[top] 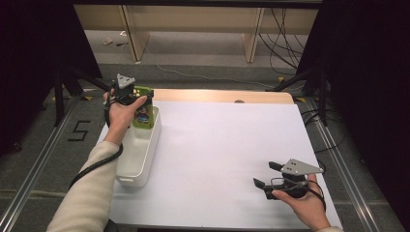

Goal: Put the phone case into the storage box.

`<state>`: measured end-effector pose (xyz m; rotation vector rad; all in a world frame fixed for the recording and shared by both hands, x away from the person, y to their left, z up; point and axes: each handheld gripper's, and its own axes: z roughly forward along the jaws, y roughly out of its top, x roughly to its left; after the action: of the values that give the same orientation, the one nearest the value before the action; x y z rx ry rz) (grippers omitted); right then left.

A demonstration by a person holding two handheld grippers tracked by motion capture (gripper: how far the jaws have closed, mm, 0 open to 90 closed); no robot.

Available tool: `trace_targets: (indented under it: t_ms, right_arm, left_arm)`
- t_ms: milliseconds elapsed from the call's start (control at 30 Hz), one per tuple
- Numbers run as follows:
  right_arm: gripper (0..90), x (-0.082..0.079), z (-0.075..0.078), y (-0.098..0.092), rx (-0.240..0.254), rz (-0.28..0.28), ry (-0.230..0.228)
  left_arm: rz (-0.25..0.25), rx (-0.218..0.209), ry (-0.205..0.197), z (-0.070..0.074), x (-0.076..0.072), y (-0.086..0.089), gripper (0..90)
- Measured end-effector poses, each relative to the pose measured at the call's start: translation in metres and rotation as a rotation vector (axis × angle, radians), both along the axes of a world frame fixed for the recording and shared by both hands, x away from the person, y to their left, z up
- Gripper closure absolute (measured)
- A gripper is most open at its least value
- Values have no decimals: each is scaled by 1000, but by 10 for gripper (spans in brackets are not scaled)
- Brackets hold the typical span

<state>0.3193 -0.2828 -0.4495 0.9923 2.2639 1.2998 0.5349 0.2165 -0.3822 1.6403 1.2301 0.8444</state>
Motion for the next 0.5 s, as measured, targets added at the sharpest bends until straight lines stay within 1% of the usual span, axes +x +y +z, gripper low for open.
trace_targets:
  t_ms: [500]
  right_arm:
    - [165, 0, 0, 0, 0, 0, -1]
  left_arm:
    - [-1, 5, 5, -3, 2, -1, 158]
